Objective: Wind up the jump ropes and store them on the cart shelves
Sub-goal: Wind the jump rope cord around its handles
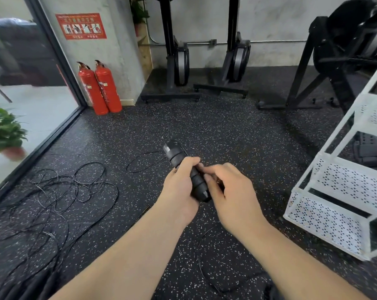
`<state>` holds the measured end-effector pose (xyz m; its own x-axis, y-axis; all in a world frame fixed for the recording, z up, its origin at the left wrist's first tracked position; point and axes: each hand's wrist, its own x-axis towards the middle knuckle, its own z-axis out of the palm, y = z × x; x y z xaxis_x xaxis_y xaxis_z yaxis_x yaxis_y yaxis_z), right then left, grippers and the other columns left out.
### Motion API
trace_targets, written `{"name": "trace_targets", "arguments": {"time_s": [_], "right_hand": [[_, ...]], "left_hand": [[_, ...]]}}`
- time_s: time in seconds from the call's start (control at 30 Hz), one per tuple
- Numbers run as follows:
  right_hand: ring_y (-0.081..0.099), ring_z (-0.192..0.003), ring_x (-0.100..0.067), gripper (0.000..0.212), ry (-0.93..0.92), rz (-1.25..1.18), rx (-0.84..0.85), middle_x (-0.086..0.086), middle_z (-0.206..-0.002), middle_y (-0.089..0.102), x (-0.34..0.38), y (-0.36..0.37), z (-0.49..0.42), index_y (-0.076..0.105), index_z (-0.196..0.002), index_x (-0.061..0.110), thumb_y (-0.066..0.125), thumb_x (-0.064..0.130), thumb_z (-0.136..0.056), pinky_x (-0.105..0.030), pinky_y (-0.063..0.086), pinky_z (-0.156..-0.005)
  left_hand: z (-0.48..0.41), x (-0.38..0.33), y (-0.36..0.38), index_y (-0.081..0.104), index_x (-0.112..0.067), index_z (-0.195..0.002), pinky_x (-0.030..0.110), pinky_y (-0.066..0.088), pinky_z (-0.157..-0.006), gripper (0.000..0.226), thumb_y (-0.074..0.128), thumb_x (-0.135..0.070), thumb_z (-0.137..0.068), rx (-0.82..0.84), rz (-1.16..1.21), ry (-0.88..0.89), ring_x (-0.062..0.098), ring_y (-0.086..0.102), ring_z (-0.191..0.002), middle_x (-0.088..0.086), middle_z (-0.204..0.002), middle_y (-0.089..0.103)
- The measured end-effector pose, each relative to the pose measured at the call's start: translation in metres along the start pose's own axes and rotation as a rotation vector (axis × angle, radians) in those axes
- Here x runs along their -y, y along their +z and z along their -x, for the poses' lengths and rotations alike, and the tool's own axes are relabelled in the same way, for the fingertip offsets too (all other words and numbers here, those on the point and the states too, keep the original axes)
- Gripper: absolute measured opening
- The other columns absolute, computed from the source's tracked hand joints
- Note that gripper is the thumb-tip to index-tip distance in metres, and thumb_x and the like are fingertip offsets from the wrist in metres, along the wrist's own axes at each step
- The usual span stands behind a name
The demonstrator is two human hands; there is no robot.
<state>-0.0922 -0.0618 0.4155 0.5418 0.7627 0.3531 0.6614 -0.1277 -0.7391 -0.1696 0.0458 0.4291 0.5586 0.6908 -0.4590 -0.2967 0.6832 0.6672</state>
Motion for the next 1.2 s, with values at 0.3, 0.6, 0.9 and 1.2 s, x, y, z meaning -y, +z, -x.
{"name": "trace_targets", "arguments": {"time_s": [0.3, 0.6, 0.9, 1.2], "right_hand": [[0.056, -0.116, 0.000, 0.051, 0.030, 0.047, 0.193, 0.021, -0.129, 0.046, 0.001, -0.001, 0.010, 0.051, -0.149, 0.050, 0.044, 0.066, -0.101, -0.029, 0.050, -0.098], [0.059, -0.073, 0.004, 0.025, 0.247, -0.206, 0.133, 0.024, -0.085, 0.069, -0.007, -0.014, -0.003, 0.065, -0.130, 0.049, 0.053, 0.044, -0.109, -0.019, 0.042, -0.071], [0.043, -0.058, -0.010, 0.036, 0.644, -0.597, 0.350, -0.019, -0.110, 0.079, -0.028, -0.072, -0.024, 0.074, -0.125, 0.023, 0.049, 0.044, -0.111, -0.020, 0.024, -0.042], [0.037, -0.054, -0.012, 0.054, 0.574, -0.380, 0.470, -0.016, -0.094, 0.080, -0.017, -0.070, -0.016, 0.072, -0.116, 0.017, 0.038, 0.058, -0.111, -0.029, 0.027, -0.055]], "left_hand": [[0.003, 0.001, -0.001, 0.075, -0.006, -0.122, 0.060, 0.057, -0.104, 0.039, 0.061, -0.028, -0.093, -0.070, -0.063, -0.020, 0.038, 0.076, -0.113, 0.010, -0.116, 0.080], [0.007, 0.001, 0.000, 0.069, -0.016, -0.136, 0.050, 0.053, -0.110, 0.096, 0.087, -0.077, -0.064, 0.106, -0.239, -0.034, 0.034, 0.072, -0.121, 0.011, -0.125, 0.078], [0.009, -0.006, -0.022, 0.012, -0.023, -0.170, 0.046, 0.015, -0.133, 0.106, 0.077, -0.043, -0.089, 0.124, -1.953, 1.245, 0.023, 0.005, -0.164, -0.001, -0.177, 0.009], [0.009, 0.002, -0.015, 0.042, -0.029, -0.134, 0.037, 0.045, -0.094, 0.059, 0.075, -0.048, -0.090, 0.118, -2.281, 1.089, 0.022, 0.055, -0.110, -0.005, -0.122, 0.054]]}}
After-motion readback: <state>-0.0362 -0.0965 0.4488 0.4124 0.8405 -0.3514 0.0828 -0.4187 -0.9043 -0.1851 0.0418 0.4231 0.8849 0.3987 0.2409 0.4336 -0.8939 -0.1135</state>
